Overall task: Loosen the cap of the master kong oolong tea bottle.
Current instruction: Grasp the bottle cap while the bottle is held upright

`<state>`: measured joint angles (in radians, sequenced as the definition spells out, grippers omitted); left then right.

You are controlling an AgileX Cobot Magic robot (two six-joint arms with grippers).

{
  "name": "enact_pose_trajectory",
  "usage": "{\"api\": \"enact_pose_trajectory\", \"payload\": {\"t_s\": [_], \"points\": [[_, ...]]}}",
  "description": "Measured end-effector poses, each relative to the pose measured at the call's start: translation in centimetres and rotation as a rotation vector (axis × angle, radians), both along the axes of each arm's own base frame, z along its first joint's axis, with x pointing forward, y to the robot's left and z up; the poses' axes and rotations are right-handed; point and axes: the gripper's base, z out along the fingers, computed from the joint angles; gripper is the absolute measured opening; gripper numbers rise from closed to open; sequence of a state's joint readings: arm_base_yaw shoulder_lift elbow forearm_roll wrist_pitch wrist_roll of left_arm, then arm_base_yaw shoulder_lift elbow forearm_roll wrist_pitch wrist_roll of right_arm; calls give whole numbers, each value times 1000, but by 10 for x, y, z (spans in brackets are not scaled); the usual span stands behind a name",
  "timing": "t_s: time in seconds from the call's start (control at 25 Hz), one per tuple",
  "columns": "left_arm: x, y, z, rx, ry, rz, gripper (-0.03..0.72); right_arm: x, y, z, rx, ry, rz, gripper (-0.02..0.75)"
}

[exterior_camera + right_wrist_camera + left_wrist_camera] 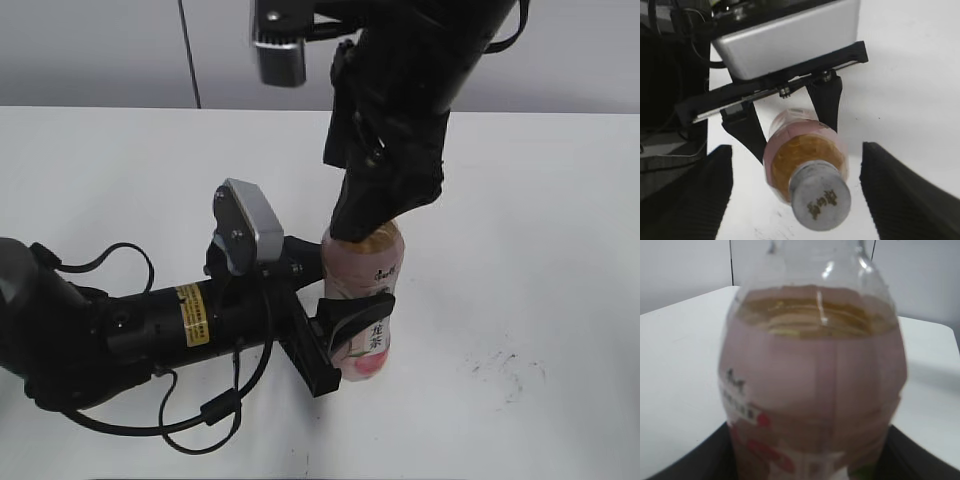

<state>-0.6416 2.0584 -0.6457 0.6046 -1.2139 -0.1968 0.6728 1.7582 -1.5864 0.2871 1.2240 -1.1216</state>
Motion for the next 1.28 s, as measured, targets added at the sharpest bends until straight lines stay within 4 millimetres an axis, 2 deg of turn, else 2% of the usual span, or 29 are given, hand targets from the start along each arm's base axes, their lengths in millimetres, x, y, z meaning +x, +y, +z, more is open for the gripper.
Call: {"api": "enact_pose_trajectory", "payload": {"t_s": [0.04,0.12,0.36,0.44,0.56,0.68,0.92,1.08,1.2,1.28], "points": [[0,0,0,0,0,0,391,0,0,2,8,16,-44,620],[0,0,0,0,0,0,391,0,0,10,35,55,-191,627],[0,0,0,0,1,0,391,8,-1,40,130,182,-765,587],[0,0,0,-1,1,1,391,11,-4,44,142,208,-959,585],[0,0,0,-1,1,1,391,12,-6,44,153,238,-1098,585],[0,0,0,-1,1,1,391,11,-7,36,129,266,-1142,585],[0,0,0,-1,1,1,391,3,-11,-1,10,343,-1171,554],[0,0,0,-1,1,1,391,2,-11,-3,1,353,-1170,452],[0,0,0,-1,1,1,391,1,-10,-3,1,348,-1133,282],[0,0,0,0,1,0,391,1,-10,-3,-5,319,-1050,271]]}}
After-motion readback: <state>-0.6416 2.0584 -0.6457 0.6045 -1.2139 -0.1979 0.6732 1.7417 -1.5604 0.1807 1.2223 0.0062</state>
